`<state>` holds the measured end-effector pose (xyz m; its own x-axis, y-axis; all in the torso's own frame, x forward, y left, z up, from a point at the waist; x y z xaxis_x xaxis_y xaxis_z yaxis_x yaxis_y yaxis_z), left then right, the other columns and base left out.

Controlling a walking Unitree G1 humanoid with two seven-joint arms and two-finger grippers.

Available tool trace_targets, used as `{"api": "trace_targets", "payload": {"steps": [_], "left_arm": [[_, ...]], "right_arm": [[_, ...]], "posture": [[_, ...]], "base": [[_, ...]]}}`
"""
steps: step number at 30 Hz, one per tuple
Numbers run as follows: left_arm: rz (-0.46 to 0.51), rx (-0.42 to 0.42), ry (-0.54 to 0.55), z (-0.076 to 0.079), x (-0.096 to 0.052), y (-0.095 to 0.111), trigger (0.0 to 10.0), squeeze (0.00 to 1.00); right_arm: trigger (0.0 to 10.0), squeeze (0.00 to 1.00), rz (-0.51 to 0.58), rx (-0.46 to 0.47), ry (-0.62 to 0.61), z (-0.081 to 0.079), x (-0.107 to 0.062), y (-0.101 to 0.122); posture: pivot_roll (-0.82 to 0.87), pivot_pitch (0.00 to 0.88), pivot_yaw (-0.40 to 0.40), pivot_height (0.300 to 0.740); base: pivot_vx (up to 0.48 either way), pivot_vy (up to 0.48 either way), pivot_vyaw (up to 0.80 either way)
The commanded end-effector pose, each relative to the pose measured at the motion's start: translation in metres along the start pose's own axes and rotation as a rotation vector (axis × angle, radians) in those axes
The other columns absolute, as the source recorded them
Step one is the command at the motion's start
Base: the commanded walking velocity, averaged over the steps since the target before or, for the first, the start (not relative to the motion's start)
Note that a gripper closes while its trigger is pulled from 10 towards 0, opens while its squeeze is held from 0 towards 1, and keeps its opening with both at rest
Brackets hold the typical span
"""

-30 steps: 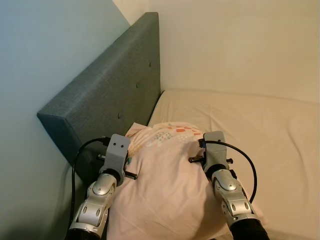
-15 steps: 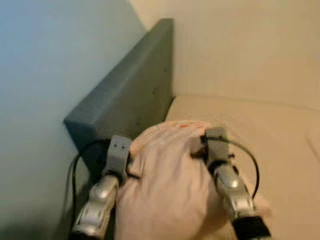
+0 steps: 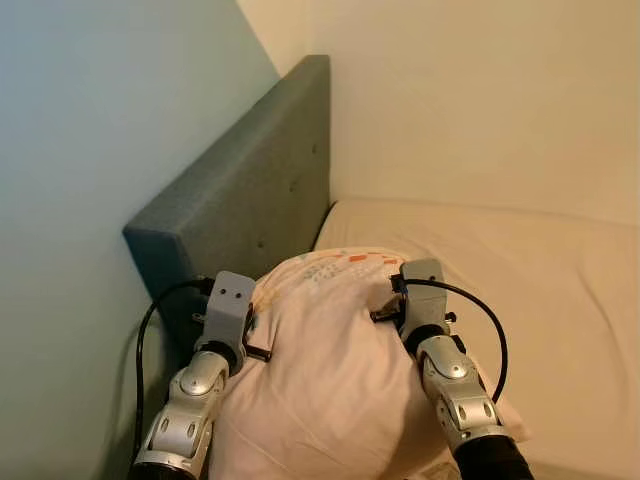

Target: Clean up the room

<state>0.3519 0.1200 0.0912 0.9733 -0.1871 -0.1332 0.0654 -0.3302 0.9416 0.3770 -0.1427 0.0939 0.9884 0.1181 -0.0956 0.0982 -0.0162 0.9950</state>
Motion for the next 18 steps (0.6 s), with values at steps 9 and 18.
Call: {"api": "trace_targets", "payload": {"steps": [9,18], "left_arm": [[0.026,-0.009,-0.032,0.005,0.001,0.011,10.0,0.0],[-0.009,0.003,-0.015,0.001,0.001,0.004,10.0,0.0]], "right_arm": [[10.0,0.0,0.004,0.032,0.035,-0.011,-0.002,-0.001],[10.0,0.0,0.002,0.035,0.034,-0.01,-0.001,-0.001]], "posture": [[-0.06,0.076,0.052,0.739],[-0.06,0.078,0.052,0.739]], "base": [[0.0,-0.32,0.0],[0.0,0.0,0.0]]}}
Point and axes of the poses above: a point about 5 cm out from each wrist's last joint towards the gripper, its own x axis pointing out of the wrist towards the gripper, its own y axis along the axis of the wrist's last joint, z = x × y, the point moved 5 cm from there along x, pointing out of the wrist towards the gripper, and after that the axes turned 9 degrees about x, right-handed, at the moved point
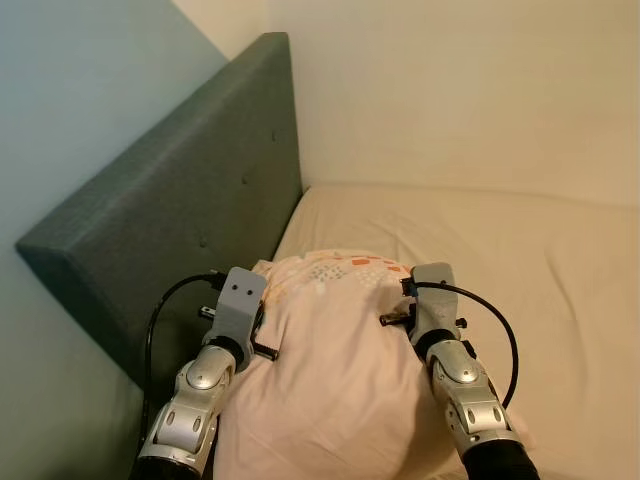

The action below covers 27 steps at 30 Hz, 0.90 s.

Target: Clean up the room

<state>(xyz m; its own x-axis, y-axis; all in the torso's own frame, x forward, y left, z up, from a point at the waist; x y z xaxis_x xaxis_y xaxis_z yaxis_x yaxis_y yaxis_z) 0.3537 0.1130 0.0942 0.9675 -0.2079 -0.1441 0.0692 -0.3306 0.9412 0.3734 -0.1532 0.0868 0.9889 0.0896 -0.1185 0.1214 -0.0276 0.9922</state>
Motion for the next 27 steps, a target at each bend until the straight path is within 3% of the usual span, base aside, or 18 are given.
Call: {"api": "trace_targets", "payload": {"steps": [1,13,27], "left_arm": [[-0.005,0.003,0.008,-0.0041,-0.0013,-0.0012,10.0,0.0],[-0.013,-0.001,0.022,-0.0071,-0.003,-0.0046,10.0,0.0],[0.008,-0.036,0.02,-0.0044,-0.0028,0.0004,10.0,0.0]], "right_arm": [[10.0,0.0,0.023,0.021,0.064,-0.0209,0.0021,0.0062],[10.0,0.0,0.016,-0.017,0.086,-0.0243,0.0031,0.0062],[10.0,0.0,0.041,-0.028,0.072,-0.02,0.0042,0.013]], "posture": [[-0.06,0.078,0.052,0.739],[-0.05,0.079,0.049,0.739],[-0.06,0.08,0.051,0.739]], "base": [[0.0,0.0,0.0],[0.0,0.0,0.0],[0.0,0.0,0.8]]}}
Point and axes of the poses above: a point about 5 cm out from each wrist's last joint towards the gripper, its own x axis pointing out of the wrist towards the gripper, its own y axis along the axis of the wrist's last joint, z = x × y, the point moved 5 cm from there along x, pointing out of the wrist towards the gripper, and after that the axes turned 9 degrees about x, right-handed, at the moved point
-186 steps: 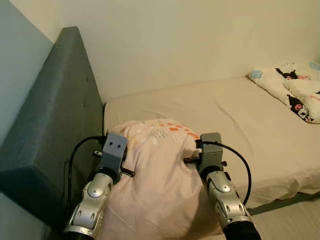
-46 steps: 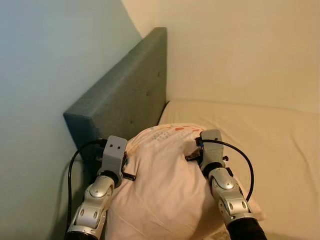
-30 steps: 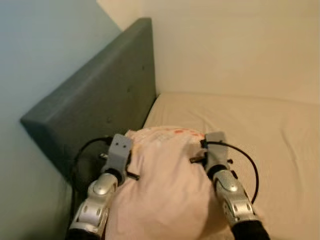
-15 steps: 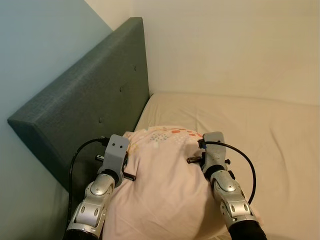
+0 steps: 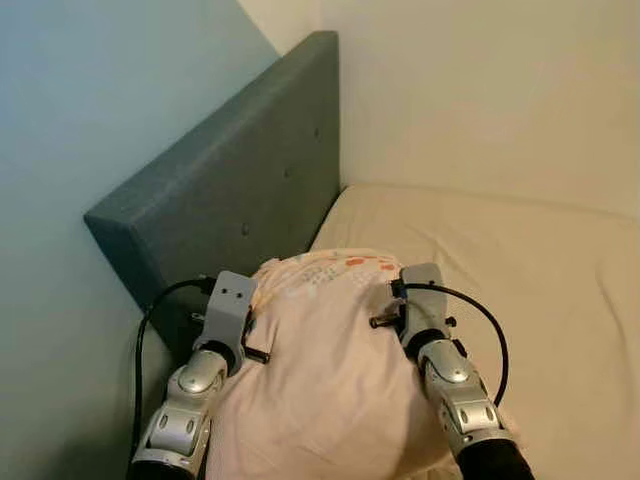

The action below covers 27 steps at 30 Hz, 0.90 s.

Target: Clean up the room

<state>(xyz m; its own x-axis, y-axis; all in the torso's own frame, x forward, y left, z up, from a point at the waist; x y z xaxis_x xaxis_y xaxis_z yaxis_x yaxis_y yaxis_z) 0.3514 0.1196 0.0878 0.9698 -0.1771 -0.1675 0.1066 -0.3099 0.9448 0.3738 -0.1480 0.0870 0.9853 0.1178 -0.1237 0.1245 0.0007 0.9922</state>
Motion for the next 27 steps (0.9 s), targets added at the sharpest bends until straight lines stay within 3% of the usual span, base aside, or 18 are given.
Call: {"api": "trace_targets", "payload": {"steps": [1,7,12,13,27], "left_arm": [[0.04,-0.009,-0.004,-0.001,0.0,0.009,10.0,0.0],[0.037,0.004,-0.007,-0.001,0.001,0.01,10.0,0.0],[-0.018,0.023,0.03,-0.006,0.003,0.002,10.0,0.0],[-0.032,-0.019,0.032,-0.007,0.004,-0.001,10.0,0.0],[-0.041,0.01,0.022,-0.006,0.004,-0.002,10.0,0.0]], "right_arm": [[10.0,0.0,0.052,0.002,0.037,-0.013,0.004,0.014],[10.0,0.0,0.064,0.046,-0.002,-0.005,0.002,0.015],[10.0,0.0,0.064,0.034,0.001,-0.004,0.001,0.014],[10.0,0.0,0.063,0.033,-0.001,-0.004,0.001,0.014],[10.0,0.0,0.056,0.031,-0.004,-0.004,0.002,0.012]], "posture": [[-0.06,0.08,0.051,0.739],[-0.06,0.081,0.056,0.739],[-0.07,0.077,0.06,0.739],[-0.07,0.077,0.06,0.739],[-0.07,0.065,0.063,0.739]], "base": [[0.0,0.0,0.8],[0.0,0.0,0.28],[0.0,-0.48,0.0],[0.0,0.0,0.0],[0.0,0.0,0.0]]}}
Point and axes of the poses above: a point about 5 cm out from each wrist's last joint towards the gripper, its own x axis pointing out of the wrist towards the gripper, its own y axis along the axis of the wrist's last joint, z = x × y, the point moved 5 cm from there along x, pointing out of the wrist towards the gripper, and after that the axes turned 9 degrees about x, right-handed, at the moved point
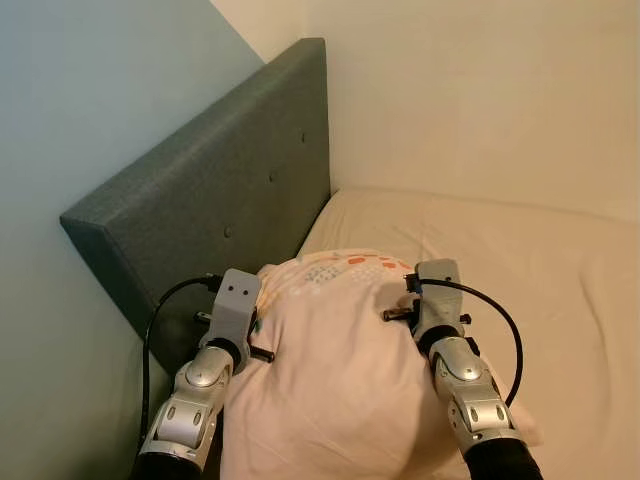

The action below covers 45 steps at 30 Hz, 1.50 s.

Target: Clean up the room

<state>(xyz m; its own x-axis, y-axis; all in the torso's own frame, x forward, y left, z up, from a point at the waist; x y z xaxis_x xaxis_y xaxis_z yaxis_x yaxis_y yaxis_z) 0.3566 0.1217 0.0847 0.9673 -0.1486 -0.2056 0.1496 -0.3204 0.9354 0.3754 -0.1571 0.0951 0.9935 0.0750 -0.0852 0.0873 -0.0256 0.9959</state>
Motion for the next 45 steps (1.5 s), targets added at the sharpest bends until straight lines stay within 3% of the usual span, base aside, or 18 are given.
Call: {"api": "trace_targets", "payload": {"steps": [1,6,15,31,45], "left_arm": [[0.009,0.002,0.004,-0.0039,-0.0007,0.0012,10.0,0.0],[0.018,0.019,-0.012,-0.0023,-0.0003,0.0028,10.0,0.0],[0.031,0.014,-0.022,0.0001,0.0004,0.0061,10.0,0.0],[0.042,0.054,-0.033,0.0023,-0.0007,0.008,10.0,0.0],[0.03,-0.006,-0.008,-0.0025,0.0019,0.0074,10.0,0.0]], "right_arm": [[10.0,0.0,0.014,0.009,0.037,-0.0129,0.0017,0.0031],[10.0,0.0,0.013,0.009,0.036,-0.0125,0.0014,0.0027],[10.0,0.0,0.011,0.013,0.034,-0.0126,0.0009,0.0019],[10.0,0.0,0.007,0.023,0.028,-0.0132,0.0,0.0004],[10.0,0.0,0.007,0.008,0.025,-0.0123,0.0002,0.0008]], "posture": [[-0.07,0.065,0.063,0.739],[-0.07,0.065,0.063,0.739],[-0.07,0.071,0.064,0.739],[-0.06,0.079,0.066,0.739],[-0.06,0.081,0.066,0.739]], "base": [[0.0,0.0,0.0],[0.0,0.049,0.0],[0.0,0.476,0.0],[0.0,0.0,0.0],[0.0,0.0,0.0]]}}
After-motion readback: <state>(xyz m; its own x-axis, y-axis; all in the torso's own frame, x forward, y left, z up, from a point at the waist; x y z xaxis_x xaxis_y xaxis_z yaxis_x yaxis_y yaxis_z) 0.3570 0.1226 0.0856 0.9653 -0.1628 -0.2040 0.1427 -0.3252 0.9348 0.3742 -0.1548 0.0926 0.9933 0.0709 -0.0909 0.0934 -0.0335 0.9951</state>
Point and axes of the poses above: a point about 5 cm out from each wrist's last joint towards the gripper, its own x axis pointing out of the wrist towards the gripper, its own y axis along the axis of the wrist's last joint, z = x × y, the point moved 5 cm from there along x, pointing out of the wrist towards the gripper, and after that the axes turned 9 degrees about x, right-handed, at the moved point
